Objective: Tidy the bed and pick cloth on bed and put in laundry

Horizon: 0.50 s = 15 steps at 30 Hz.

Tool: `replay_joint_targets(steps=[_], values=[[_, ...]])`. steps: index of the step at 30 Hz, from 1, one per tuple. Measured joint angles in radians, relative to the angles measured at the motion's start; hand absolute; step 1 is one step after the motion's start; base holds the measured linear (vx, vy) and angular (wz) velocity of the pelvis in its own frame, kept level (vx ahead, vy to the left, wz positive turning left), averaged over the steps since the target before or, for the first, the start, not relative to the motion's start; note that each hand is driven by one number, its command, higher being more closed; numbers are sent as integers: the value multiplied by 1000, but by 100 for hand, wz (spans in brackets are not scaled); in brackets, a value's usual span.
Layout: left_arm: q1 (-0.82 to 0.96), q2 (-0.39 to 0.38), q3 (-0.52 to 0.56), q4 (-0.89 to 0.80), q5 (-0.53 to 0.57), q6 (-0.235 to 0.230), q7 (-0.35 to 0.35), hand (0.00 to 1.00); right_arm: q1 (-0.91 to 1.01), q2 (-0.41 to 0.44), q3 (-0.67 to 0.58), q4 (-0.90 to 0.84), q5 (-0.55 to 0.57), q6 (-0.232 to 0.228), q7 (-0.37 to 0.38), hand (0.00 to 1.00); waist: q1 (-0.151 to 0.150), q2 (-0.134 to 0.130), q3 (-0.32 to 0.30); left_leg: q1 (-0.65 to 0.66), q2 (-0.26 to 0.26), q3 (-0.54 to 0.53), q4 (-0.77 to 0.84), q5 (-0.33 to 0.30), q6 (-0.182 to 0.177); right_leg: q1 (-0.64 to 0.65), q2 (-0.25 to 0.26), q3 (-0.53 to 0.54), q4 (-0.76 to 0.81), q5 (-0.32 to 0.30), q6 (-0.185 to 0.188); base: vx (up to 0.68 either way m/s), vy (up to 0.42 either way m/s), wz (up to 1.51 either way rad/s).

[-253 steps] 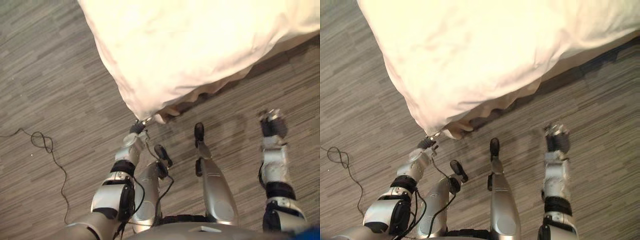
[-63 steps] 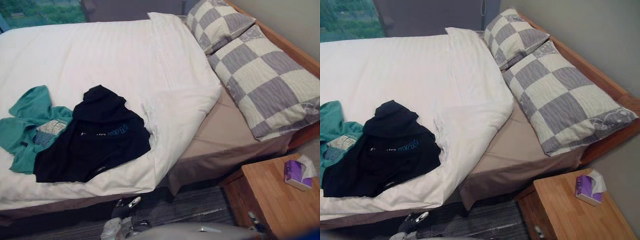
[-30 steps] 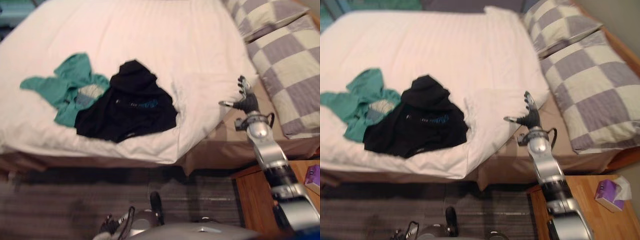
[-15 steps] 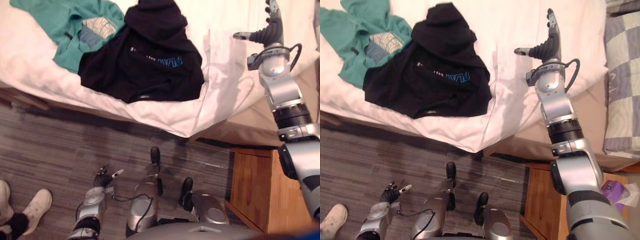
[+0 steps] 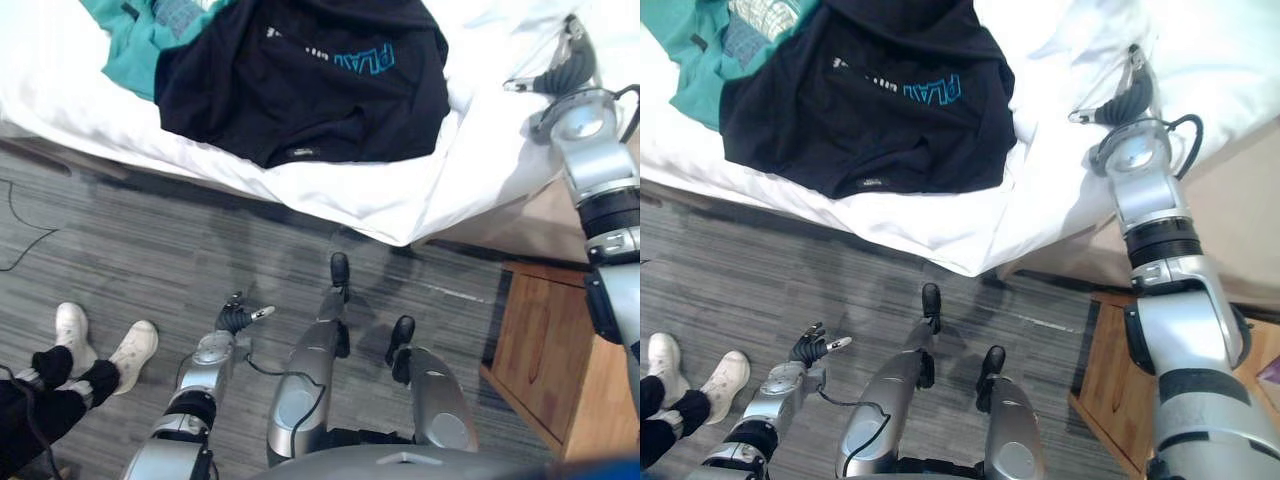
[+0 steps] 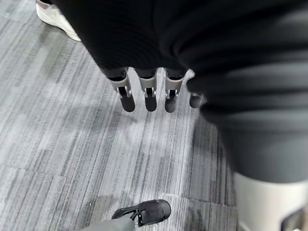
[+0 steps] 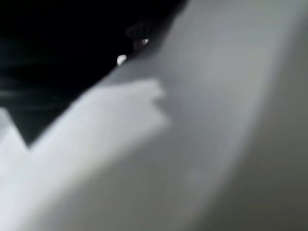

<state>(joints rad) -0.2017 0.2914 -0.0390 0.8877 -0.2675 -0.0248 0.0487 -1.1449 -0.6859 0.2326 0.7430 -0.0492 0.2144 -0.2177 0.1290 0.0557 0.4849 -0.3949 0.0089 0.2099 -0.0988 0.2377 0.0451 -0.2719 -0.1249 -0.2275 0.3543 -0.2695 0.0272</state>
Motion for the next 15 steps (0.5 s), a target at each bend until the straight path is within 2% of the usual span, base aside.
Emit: replay_joint_targets(steps=[7, 11, 15], values=[[-15, -16, -42, -4, -37, 1, -34, 0, -2, -2, 5, -42, -64, -2, 7, 100, -4, 9, -1, -34, 4, -4, 0, 16, -18, -65, -6, 1, 72, -37, -11, 1, -74, 2], [-29, -16, -40, -43, -34, 44, -43, 0, 6, -3, -3, -48, -49, -1, -1, 100, -10, 9, -1, -38, 5, -19, 0, 30, -12, -67, -4, -9, 81, -38, -12, 43, -76, 7], [-55, -17, -38, -46, -16, 67, -40, 0, 21, 3, -28, -32, 16, -2, -52, 100, -9, 8, -2, -36, 7, -28, 0, 37, -20, -59, -1, -19, 80, -38, -12, 25, -56, 9]])
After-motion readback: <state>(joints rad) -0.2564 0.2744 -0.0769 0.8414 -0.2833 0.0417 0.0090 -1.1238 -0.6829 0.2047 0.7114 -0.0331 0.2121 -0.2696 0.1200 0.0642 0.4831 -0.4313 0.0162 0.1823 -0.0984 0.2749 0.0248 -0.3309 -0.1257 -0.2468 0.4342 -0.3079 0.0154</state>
